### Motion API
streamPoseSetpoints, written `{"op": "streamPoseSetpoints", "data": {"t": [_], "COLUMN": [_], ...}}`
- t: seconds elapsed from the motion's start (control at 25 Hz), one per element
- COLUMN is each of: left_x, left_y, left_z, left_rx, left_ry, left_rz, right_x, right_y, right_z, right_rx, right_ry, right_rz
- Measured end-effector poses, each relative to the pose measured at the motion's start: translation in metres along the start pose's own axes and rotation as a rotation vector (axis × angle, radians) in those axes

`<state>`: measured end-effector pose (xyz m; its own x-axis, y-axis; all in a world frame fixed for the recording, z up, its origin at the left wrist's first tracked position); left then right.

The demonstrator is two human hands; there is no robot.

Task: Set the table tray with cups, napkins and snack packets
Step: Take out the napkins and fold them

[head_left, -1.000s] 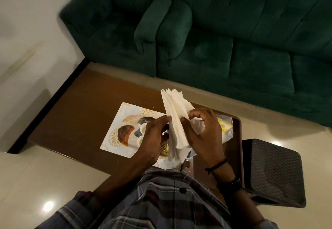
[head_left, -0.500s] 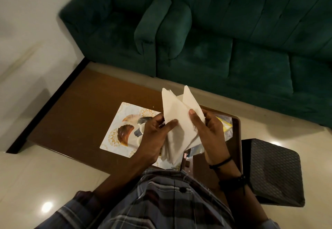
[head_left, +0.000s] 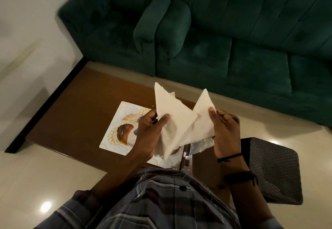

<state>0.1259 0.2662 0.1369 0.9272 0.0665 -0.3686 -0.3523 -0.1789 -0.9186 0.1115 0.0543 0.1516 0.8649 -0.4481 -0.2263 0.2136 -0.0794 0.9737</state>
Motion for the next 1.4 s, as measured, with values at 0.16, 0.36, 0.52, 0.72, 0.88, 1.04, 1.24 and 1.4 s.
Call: {"op": "streamPoseSetpoints", "data": {"t": [0.16, 0.36, 0.52, 0.72, 0.88, 1.04, 1.24, 1.4], "left_x": [0.003, 0.010, 0.001, -0.008, -0.011, -0.006, 0.002, 0.012], "left_y": [-0.005, 0.008, 0.006, 0.007, 0.001, 0.002, -0.005, -0.021], "left_z": [0.010, 0.004, -0.010, -0.021, -0.027, -0.020, -0.020, -0.019], "left_rx": [0.082, -0.056, -0.141, -0.383, -0.414, -0.316, -0.464, -0.557], "left_ry": [-0.094, -0.009, 0.094, 0.220, 0.243, 0.076, 0.031, 0.088], "left_rz": [-0.055, 0.049, 0.175, 0.348, 0.330, 0.286, 0.265, 0.177], "right_x": [0.005, -0.017, -0.020, -0.009, -0.015, -0.014, -0.025, -0.029], "right_y": [0.015, 0.034, 0.028, 0.026, 0.030, 0.029, -0.007, 0.003], "right_z": [0.015, -0.029, -0.052, -0.055, -0.061, -0.057, -0.065, -0.068], "right_rx": [0.072, 0.188, -0.215, -0.394, -0.439, -0.439, -0.045, 0.046], "right_ry": [-0.030, 0.426, 0.392, 0.263, 0.259, 0.225, 0.462, 0.488], "right_rz": [0.033, -0.018, 0.153, 0.287, 0.347, 0.318, -0.229, -0.230]}}
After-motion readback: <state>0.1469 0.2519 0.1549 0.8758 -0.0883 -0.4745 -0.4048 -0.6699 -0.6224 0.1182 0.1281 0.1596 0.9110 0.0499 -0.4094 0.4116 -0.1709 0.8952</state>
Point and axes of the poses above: each hand's wrist, its own x-axis towards the middle knuckle, its own z-axis out of the back of the hand, y = z × x, the point moved 6 cm from there along x, towards the middle knuckle, and after that the axes turned 2 degrees about -x, right-handed, at the moved point
